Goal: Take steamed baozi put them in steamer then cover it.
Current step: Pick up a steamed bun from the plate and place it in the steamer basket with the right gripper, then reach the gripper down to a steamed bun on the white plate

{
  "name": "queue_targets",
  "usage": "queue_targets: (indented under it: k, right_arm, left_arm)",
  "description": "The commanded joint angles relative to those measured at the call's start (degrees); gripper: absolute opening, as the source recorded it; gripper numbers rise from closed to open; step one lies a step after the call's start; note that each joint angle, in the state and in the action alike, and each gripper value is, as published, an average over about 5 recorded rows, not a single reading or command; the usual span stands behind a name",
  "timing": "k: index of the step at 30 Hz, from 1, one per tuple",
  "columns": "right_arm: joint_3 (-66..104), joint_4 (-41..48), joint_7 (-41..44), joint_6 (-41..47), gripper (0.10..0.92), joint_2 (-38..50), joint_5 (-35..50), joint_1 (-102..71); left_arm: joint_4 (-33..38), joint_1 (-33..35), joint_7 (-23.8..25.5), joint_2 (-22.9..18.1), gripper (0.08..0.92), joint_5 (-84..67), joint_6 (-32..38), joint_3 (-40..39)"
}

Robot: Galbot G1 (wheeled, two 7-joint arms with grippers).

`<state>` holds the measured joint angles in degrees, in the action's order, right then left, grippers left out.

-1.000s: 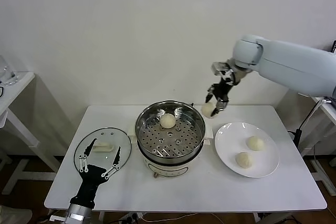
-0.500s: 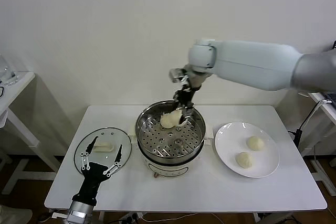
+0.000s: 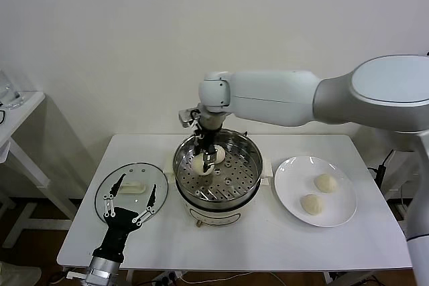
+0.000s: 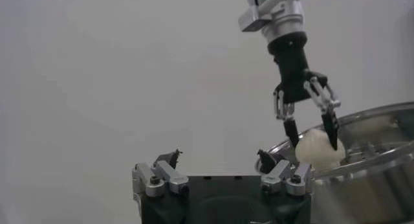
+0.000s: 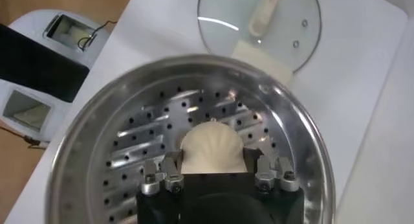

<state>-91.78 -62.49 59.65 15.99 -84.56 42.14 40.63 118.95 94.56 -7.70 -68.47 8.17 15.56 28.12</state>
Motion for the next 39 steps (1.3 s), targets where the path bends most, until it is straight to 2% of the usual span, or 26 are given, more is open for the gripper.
queue_targets:
  k: [1,11,18,22,27,32,39]
  right_arm:
    - [-0.5,2.5,-1.0,0.5,0.653,-3.9,-0.2,-1.7]
    - [-0.1,4.1,0.2,0.2,0.664,-4.8,-1.6,-4.0]
    - [0.2,3.5,0.7,-0.4,0.798,-4.2,-2.4,-4.3]
    - [1.4,0.7,0.9,-0.7,0.821,-1.6,-3.2,-2.6]
    - [4.6,-6.5,2.6,-2.0,0.823,7.2,-7.4,1.4]
    - [9.0,-14.2,5.1,-4.6,0.823,22.3,-11.8,4.2]
    - [8.2,-16.0,11.7,-9.3,0.823,39.7,-18.2,6.8]
  left_arm:
    - [-0.3,-0.1,-0.1,0.2,0.823,0.0,0.2,0.1]
    - [-0.8,-0.3,-0.1,0.4,0.823,0.0,0.3,0.0]
    - [-1.1,-0.4,-0.1,0.5,0.823,-0.1,0.4,0.1]
    - [-0.9,-0.2,-0.1,0.4,0.823,-0.1,0.3,0.2]
    - [-0.2,0.4,-0.1,0.2,0.823,0.1,0.2,0.8]
    - [0.0,0.7,0.0,0.0,0.823,0.3,0.1,1.0]
    - [-0.3,0.7,0.0,0.3,0.823,0.6,0.5,1.0]
